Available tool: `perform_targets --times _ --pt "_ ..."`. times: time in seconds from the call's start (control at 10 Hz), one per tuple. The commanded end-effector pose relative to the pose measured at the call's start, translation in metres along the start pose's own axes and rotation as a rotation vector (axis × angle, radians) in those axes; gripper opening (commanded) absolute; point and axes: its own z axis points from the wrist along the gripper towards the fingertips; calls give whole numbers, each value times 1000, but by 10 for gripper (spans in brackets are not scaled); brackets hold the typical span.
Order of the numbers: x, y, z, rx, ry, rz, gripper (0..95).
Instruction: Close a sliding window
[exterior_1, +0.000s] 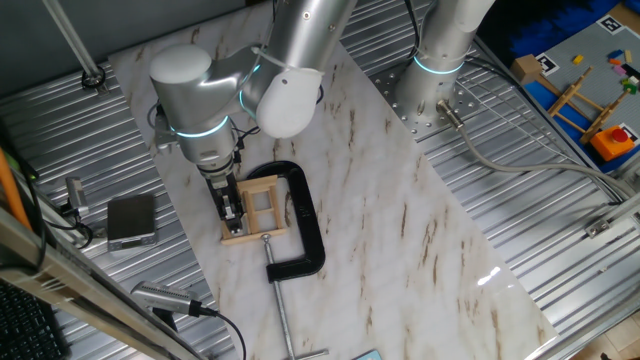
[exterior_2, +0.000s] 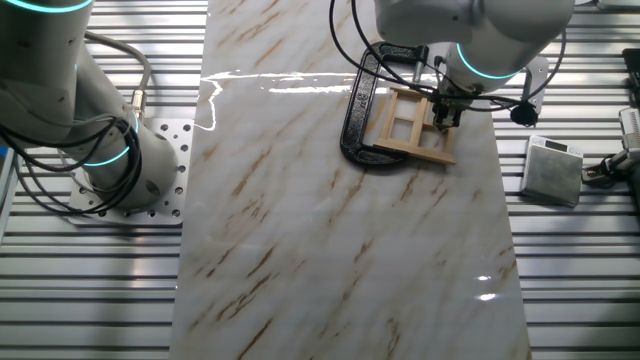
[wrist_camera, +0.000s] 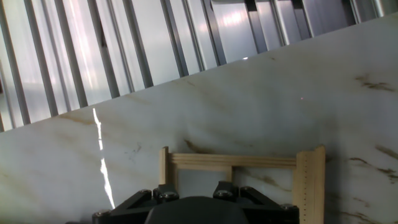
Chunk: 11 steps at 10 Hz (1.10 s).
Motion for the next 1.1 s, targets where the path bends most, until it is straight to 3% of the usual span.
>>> perform_targets --times 0.1,0.5,1.1 --pt "0 0 1 -1 1 0 380" --pt "0 -3 0 -1 3 -9 380" --pt "2 -21 -7 -1 12 -44 380"
